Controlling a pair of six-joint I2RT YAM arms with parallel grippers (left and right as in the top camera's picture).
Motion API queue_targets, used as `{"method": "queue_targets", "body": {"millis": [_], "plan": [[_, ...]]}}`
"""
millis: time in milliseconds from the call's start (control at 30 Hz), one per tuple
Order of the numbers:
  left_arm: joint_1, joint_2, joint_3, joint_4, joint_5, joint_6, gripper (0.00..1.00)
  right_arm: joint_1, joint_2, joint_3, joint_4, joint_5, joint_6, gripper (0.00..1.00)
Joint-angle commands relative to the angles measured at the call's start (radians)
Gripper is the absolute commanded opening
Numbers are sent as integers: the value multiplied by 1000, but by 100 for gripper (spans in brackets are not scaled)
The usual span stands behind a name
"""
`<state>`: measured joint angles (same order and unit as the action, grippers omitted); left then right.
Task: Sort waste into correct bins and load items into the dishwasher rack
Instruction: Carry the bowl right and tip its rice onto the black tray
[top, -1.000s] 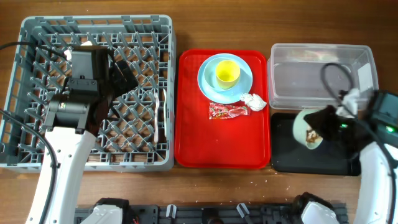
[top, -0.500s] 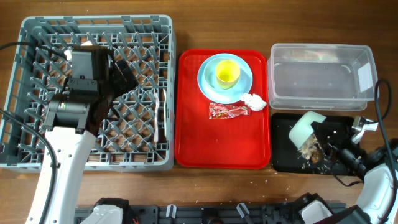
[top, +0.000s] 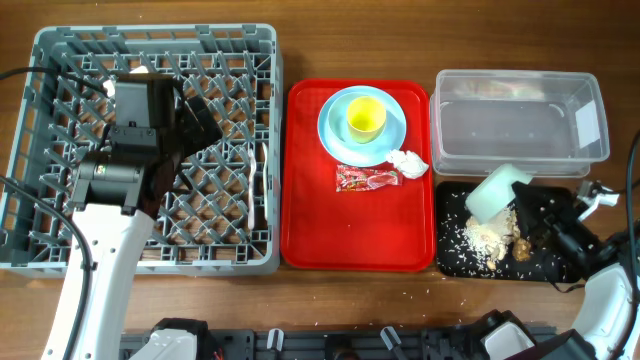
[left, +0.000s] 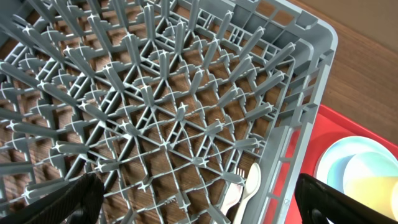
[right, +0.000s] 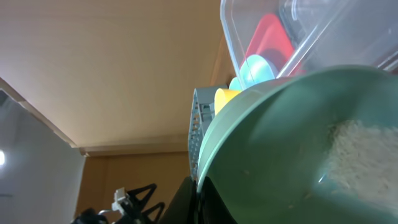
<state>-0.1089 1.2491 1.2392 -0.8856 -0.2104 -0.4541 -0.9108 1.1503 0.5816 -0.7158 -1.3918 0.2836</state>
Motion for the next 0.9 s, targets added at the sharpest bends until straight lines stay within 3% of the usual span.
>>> {"method": "queue_targets", "body": {"millis": [0,100,167,400,467,533,600,667,733,867], "plan": [[7,-4,16,2,5,-2,100,-4,-9,-2,3,-89,54,4],[7,-4,16,2,5,-2,100,-4,-9,-2,62,-171,60,4],[7,-4,16,2,5,-2,100,-3,-10,-2,3,-232,91,4],[7,-4,16,2,5,-2,100,-3,-10,-2,101,-203,110,4],[7,-4,16,2,5,-2,100,-3,-14,-2,-5,-231,134,4],[7,-4,16,2,5,-2,100,-3,-13,-2,51,-192,134,4],[7,-4,16,2,5,-2,100,-2,-21,-2,-77,-231,160,5],[7,-4,16,2,5,-2,100,-2,-22,-2,3,-181,154,4],[7,-4,16,2,5,-2,100,4,-25,-2,-64,-232,164,4],[7,-4,16,2,5,-2,100,5,-29,-2,28,-87,187,4]]}}
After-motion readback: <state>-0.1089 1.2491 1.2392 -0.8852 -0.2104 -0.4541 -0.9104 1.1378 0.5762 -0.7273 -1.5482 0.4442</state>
